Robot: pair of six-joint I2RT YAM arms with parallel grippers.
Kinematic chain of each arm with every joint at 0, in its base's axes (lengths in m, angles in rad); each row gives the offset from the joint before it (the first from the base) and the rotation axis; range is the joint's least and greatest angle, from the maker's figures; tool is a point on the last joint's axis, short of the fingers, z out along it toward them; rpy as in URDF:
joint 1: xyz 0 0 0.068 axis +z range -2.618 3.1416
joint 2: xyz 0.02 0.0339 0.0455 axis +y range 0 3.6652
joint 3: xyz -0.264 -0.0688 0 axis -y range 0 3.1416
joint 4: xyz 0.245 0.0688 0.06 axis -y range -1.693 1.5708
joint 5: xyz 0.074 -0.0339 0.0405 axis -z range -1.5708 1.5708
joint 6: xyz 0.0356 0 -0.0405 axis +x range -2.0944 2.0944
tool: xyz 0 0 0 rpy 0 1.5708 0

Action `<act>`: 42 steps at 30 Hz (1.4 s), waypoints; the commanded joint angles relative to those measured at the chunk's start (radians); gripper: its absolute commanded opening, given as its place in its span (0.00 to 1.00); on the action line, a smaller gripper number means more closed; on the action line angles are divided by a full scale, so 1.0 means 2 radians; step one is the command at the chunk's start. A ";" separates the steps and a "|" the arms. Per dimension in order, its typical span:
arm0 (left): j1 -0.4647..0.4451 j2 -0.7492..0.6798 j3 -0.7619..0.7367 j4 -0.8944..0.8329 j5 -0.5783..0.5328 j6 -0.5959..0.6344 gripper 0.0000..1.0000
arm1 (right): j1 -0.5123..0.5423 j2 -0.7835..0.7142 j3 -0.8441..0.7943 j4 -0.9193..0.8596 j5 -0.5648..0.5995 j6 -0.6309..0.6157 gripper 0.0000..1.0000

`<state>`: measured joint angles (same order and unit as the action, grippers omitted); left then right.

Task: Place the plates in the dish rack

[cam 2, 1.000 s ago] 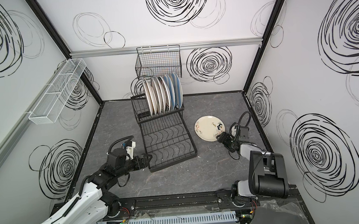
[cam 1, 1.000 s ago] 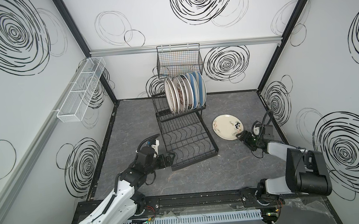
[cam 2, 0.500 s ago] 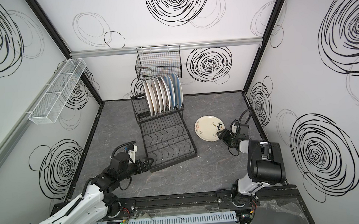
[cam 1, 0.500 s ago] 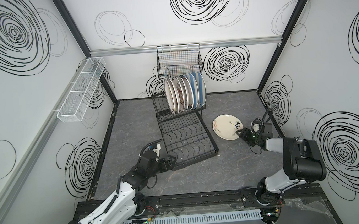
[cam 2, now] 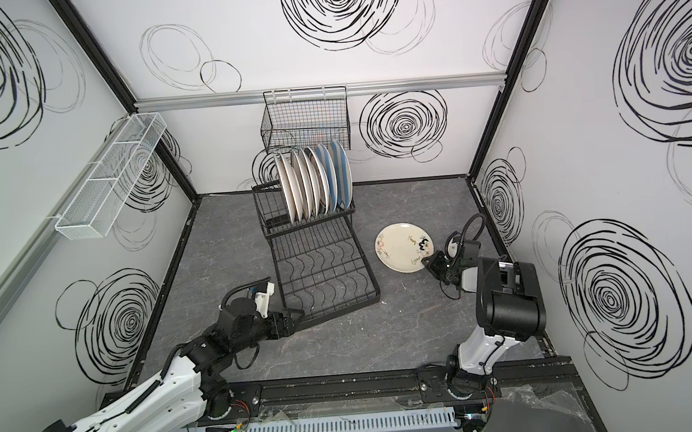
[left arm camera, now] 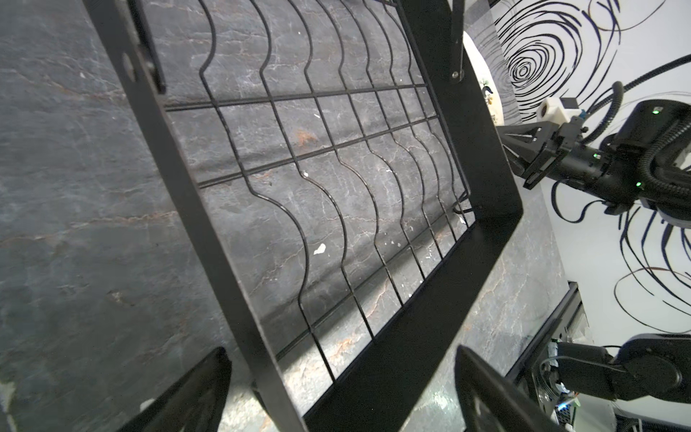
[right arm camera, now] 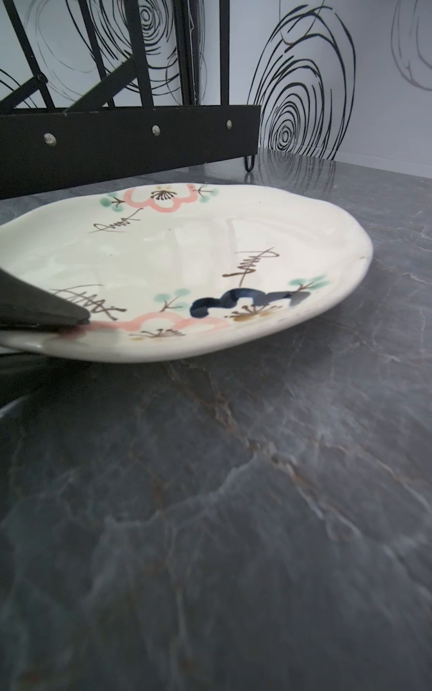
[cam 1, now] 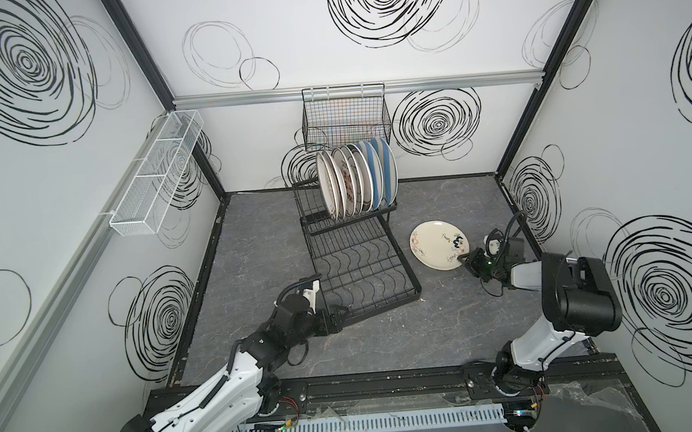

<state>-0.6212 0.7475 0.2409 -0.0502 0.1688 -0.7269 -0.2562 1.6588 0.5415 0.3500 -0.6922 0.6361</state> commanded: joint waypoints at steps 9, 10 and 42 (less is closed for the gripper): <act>-0.031 0.007 0.036 -0.043 -0.076 0.007 0.96 | -0.027 -0.065 0.002 -0.093 0.017 -0.016 0.00; -0.030 0.001 0.041 -0.052 -0.084 0.007 0.96 | -0.027 -0.077 0.005 -0.103 0.022 -0.018 0.00; -0.247 0.213 0.163 0.097 -0.111 0.054 0.96 | 0.210 -0.277 0.434 -0.417 0.386 -0.115 0.00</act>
<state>-1.0935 1.1660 0.5163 0.0387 -0.0219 -0.6430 0.1268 1.1507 1.3033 -0.5152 -0.0532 0.4236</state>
